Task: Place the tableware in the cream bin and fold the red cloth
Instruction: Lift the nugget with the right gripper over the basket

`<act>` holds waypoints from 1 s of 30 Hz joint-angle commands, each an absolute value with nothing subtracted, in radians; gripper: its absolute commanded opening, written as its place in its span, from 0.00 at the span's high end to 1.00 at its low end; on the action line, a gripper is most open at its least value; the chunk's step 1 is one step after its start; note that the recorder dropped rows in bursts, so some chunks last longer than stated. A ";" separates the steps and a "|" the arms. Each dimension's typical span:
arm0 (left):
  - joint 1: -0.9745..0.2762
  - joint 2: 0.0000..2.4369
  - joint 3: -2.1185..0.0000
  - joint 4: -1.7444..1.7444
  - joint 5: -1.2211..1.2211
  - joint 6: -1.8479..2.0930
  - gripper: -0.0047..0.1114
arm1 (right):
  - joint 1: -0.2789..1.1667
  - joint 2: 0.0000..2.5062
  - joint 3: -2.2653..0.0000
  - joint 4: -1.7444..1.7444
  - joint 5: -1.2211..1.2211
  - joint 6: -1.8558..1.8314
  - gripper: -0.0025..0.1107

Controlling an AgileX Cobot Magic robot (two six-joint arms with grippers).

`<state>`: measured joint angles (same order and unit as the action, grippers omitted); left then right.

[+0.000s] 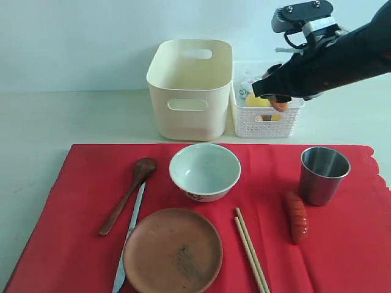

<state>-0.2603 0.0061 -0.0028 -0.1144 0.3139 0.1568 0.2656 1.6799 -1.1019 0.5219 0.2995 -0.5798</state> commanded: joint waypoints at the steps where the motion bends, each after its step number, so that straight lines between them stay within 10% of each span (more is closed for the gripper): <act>1: -0.257 0.000 0.000 -0.114 0.307 0.157 0.96 | 0.250 1.762 -1.152 0.517 0.181 -0.574 0.98; 30: -0.257 0.000 0.000 -0.114 0.307 0.157 0.96 | 0.190 2.356 -1.810 0.443 0.321 -0.552 0.98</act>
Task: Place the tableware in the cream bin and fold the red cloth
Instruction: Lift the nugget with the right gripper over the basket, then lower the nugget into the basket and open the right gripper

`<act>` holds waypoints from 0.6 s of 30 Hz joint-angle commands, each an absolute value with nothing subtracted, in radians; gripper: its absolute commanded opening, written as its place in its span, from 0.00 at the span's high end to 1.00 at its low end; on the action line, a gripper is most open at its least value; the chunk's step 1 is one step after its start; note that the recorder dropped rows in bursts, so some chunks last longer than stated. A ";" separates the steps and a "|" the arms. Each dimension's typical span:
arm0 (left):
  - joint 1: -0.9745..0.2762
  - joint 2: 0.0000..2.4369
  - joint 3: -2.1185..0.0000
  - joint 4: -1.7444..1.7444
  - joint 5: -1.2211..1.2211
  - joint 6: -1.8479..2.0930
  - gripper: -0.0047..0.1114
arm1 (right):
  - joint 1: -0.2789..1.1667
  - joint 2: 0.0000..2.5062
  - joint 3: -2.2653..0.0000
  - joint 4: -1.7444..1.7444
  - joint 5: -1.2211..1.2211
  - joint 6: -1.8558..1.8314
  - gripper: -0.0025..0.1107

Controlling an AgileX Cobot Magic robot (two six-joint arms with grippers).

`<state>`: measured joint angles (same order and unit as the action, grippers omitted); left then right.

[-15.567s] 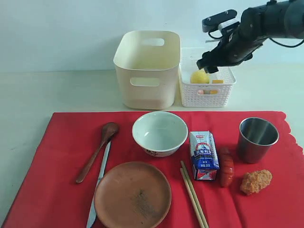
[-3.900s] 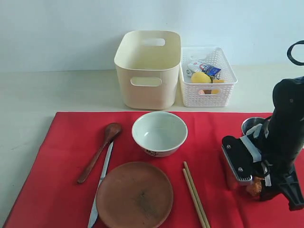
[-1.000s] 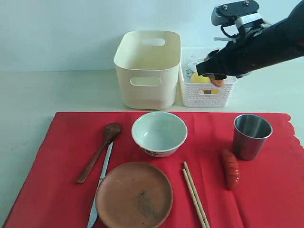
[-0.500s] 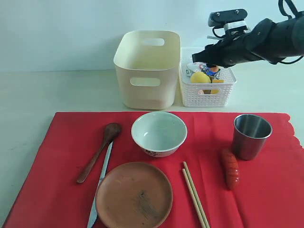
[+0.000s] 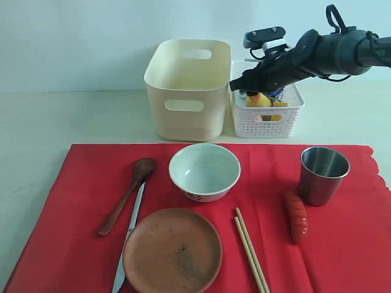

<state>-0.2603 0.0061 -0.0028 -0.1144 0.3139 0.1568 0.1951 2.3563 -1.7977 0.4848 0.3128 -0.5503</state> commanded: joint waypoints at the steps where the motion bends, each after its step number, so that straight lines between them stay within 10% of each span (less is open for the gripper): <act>1: -0.257 0.000 0.000 -0.114 0.307 0.157 0.96 | 0.190 2.356 -1.810 0.416 0.329 -0.547 0.96; 11: -0.257 0.000 0.000 -0.114 0.307 0.157 0.96 | 0.190 2.313 -1.810 0.376 0.379 -0.497 0.52; 18: -0.257 0.000 0.000 -0.114 0.307 0.157 0.96 | 0.171 2.226 -1.810 0.213 0.492 -0.303 0.45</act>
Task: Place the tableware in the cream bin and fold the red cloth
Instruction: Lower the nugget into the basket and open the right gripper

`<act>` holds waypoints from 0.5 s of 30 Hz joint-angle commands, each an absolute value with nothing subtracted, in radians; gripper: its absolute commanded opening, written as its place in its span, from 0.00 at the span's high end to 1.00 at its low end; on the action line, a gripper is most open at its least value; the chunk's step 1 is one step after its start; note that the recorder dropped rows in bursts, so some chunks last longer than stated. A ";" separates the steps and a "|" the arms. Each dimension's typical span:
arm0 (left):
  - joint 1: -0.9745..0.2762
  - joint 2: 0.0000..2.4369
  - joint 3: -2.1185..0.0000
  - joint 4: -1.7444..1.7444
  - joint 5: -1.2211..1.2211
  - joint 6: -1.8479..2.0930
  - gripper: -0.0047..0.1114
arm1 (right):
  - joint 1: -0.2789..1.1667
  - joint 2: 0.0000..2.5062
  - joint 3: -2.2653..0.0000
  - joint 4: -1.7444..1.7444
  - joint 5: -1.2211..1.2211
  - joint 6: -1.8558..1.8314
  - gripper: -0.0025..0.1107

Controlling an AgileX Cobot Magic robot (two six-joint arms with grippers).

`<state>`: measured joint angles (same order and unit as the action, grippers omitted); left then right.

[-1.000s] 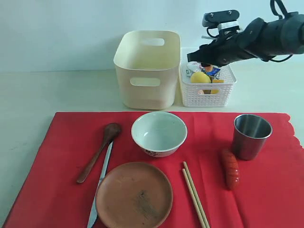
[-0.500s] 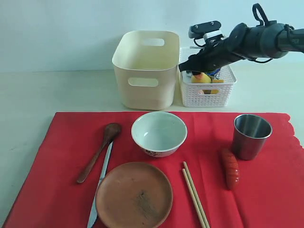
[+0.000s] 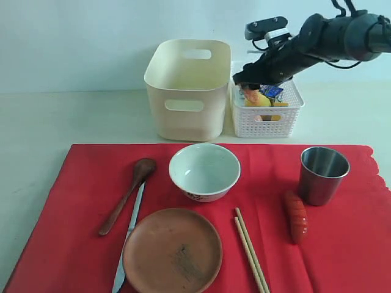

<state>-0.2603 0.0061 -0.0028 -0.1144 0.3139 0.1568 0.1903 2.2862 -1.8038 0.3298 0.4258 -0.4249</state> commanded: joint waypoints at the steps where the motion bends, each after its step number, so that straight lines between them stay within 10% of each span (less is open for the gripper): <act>1: -0.257 0.000 0.000 -0.114 0.307 0.157 0.96 | 0.166 2.211 -1.810 0.175 0.519 -0.268 0.45; 15: -0.257 0.000 0.000 -0.114 0.307 0.157 0.96 | 0.140 2.012 -1.782 0.092 0.876 -0.173 0.45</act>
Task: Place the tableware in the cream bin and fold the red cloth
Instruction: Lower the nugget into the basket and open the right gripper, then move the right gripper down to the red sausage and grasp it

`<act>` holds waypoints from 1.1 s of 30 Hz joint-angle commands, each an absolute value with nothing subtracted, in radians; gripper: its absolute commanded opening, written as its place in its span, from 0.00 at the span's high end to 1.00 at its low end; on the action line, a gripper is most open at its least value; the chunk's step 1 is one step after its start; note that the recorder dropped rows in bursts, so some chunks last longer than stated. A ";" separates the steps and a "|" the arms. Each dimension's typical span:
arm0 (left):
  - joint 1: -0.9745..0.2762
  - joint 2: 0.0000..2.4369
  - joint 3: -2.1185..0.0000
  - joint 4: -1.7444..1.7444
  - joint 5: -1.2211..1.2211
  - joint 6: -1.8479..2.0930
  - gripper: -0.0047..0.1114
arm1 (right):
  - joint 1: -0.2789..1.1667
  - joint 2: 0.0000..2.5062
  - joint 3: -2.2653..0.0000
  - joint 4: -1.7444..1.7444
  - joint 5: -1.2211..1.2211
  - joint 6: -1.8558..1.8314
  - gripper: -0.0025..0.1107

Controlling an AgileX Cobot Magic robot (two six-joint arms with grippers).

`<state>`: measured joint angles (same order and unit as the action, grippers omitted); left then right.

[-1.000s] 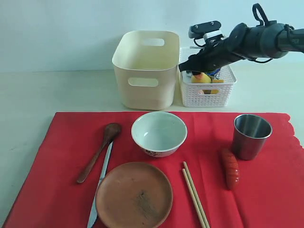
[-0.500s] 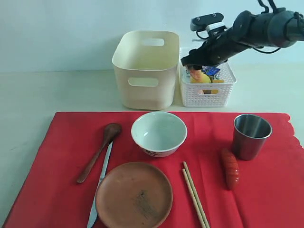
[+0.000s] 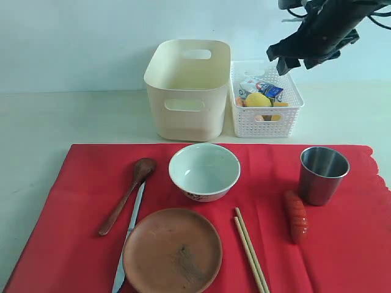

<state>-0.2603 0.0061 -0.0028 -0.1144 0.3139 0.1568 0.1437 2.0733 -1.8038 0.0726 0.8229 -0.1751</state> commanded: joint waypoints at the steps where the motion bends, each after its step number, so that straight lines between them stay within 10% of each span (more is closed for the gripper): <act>1: -0.257 0.000 0.000 -0.114 0.307 0.157 0.96 | 0.140 1.965 -1.725 0.097 0.868 -0.173 0.45; 12: -0.257 0.000 0.000 -0.114 0.307 0.157 0.96 | 0.140 1.479 -1.138 0.101 0.642 -0.173 0.45; 33: -0.257 0.000 0.000 -0.114 0.307 0.157 0.96 | 0.147 1.271 -1.121 0.344 0.824 -0.372 0.45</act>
<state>-0.2603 0.0061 -0.0028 -0.1144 0.3139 0.1568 0.1437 1.2759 -1.1253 0.3268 0.8081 -0.3506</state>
